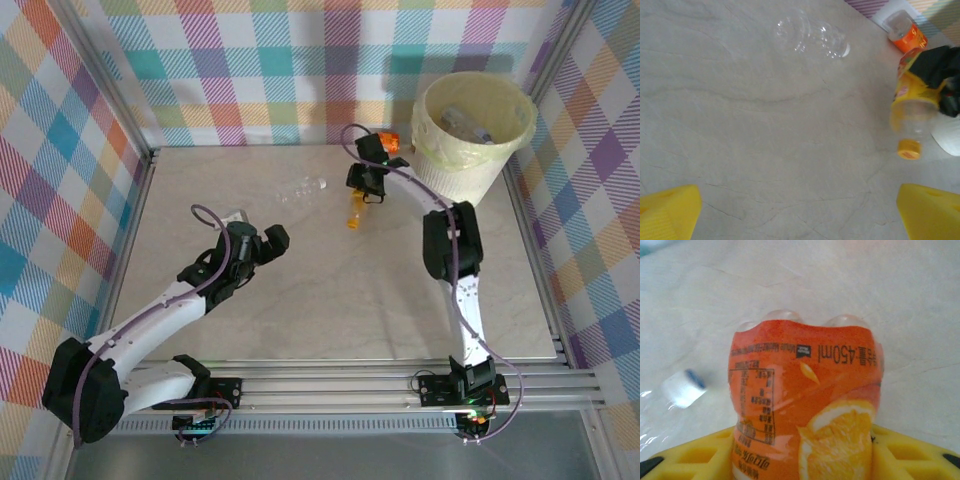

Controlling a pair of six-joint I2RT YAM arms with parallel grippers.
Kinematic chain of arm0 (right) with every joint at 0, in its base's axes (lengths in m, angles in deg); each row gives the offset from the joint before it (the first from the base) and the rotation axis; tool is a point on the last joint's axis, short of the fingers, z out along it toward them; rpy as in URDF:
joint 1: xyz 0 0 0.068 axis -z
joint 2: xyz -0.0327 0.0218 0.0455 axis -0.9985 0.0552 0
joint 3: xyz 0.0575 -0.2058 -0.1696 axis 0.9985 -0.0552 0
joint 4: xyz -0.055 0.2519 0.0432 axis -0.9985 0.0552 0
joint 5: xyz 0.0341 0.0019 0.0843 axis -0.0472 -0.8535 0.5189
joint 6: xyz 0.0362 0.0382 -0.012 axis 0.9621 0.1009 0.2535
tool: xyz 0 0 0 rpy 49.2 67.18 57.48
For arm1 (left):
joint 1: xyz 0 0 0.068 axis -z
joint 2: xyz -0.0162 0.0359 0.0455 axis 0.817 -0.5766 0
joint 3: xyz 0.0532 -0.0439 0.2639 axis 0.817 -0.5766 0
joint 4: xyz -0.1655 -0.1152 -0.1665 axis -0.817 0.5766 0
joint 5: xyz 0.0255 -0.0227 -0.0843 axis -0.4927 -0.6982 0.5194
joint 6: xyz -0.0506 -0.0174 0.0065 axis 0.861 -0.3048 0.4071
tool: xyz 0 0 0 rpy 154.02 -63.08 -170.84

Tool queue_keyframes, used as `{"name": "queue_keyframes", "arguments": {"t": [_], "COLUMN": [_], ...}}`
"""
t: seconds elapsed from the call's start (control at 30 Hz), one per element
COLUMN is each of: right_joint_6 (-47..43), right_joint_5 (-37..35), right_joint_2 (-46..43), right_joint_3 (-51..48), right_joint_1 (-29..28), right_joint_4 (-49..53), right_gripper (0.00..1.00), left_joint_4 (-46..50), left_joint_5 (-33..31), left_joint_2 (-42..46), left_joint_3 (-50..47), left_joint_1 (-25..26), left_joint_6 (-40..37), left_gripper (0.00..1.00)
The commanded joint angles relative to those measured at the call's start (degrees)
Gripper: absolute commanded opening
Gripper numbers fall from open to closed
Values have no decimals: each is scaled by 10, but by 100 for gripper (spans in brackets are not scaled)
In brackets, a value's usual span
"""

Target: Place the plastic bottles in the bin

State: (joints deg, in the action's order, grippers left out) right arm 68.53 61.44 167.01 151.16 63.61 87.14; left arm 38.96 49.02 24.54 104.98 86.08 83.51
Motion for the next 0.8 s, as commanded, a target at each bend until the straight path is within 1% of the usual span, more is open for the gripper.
{"name": "queue_keyframes", "arguments": {"t": [0.0, 0.1, 0.2, 0.4, 0.53, 0.6, 0.7, 0.77], "right_joint_6": [-72, -115, -152, -195, -209, -210, -211, -208], "right_joint_5": [60, 90, 105, 79, 64, 62, 75, 87], "right_joint_2": [-109, -179, -239, -324, -360, -371, -375, -368], "right_joint_3": [-73, -131, -162, -188, -191, -184, -160, -130], "right_joint_1": [-1, -1, -1, 0, 11, 28, 63, 91], "right_joint_4": [-112, -142, -155, -178, -198, -204, -203, -182], "right_gripper": [52, 52, 52, 52, 52, 51, 51, 51], "left_joint_4": [-22, -24, -32, -53, -76, -88, -91, -93], "left_joint_5": [31, 39, 45, 62, 96, 114, 116, 116], "left_joint_2": [-12, -24, -35, -58, -73, -81, -90, -92], "left_joint_3": [18, 28, 36, 44, 46, 46, 50, 50], "left_joint_1": [-5, -5, -5, -5, -5, -5, -5, -5], "left_joint_6": [-13, -11, -5, 17, 20, 21, 25, 27], "left_gripper": [100, 100, 100, 100, 100, 100, 100, 100]}}
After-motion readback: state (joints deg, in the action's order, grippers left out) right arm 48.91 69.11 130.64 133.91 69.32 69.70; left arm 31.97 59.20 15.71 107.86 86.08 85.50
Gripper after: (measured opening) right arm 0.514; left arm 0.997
